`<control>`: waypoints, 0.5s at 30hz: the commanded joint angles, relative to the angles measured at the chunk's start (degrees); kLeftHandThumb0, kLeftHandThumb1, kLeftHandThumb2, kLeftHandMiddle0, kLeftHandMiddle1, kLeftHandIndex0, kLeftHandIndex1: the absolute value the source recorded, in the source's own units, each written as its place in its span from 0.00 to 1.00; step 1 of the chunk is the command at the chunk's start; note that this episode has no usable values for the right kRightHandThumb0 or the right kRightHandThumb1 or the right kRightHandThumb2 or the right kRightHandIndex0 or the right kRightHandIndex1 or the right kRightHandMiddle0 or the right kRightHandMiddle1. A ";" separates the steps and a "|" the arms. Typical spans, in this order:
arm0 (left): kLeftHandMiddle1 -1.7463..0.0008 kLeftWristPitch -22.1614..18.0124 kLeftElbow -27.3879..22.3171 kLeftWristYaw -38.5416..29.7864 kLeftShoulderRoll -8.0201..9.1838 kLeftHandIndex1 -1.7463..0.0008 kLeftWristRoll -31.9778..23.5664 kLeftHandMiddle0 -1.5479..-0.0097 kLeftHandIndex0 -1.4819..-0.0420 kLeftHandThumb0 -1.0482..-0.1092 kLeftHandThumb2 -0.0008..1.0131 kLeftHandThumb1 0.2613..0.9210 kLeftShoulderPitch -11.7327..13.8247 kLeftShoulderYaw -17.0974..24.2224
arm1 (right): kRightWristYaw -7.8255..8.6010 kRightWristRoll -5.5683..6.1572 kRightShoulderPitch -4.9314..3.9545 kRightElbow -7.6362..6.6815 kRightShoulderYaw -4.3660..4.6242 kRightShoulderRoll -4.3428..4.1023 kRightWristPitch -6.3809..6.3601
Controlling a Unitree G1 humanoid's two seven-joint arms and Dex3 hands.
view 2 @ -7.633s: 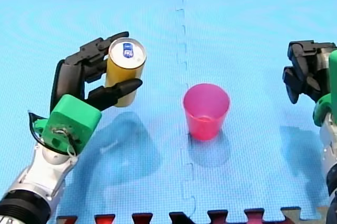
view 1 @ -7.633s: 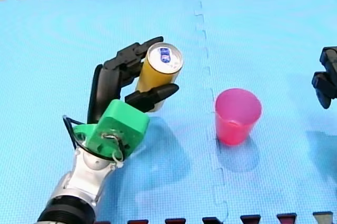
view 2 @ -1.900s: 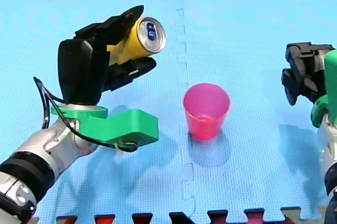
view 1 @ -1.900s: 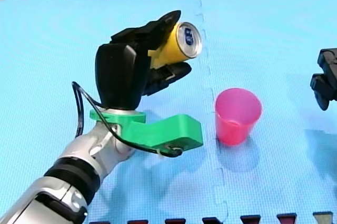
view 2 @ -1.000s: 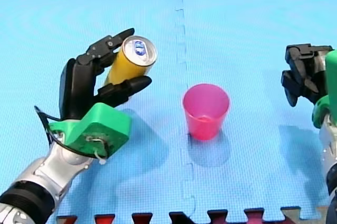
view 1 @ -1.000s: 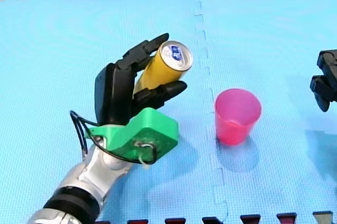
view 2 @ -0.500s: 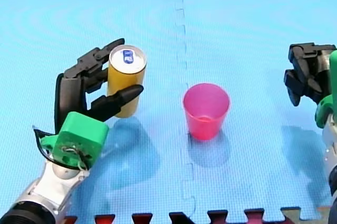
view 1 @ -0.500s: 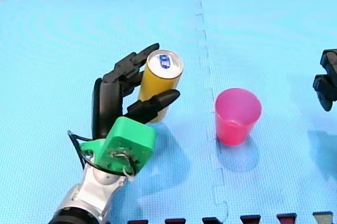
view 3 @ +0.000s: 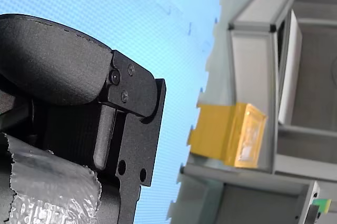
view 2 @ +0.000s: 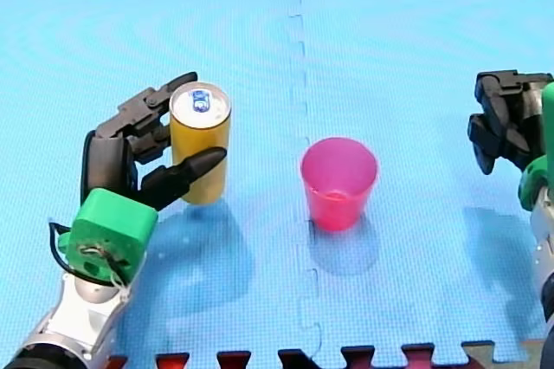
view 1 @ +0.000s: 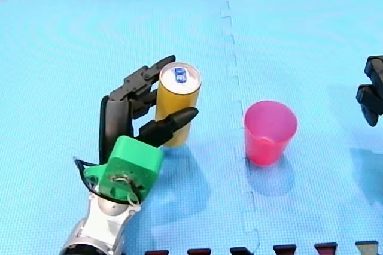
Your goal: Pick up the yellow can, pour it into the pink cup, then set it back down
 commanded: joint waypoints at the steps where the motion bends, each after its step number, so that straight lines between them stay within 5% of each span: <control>1: 0.99 -0.74 -0.06 0.60 0.33 1.00 0.46 0.15 0.23 0.71 0.00 0.90 -0.34 0.15 | -0.25 -0.16 -0.41 0.03 0.07 -0.33 0.20; 15: 0.99 -0.13 -1.89 1.81 -0.11 1.00 2.33 0.15 0.23 0.72 0.00 0.90 1.34 -0.01 | -0.05 -0.09 -0.17 -0.18 -0.05 -0.64 0.14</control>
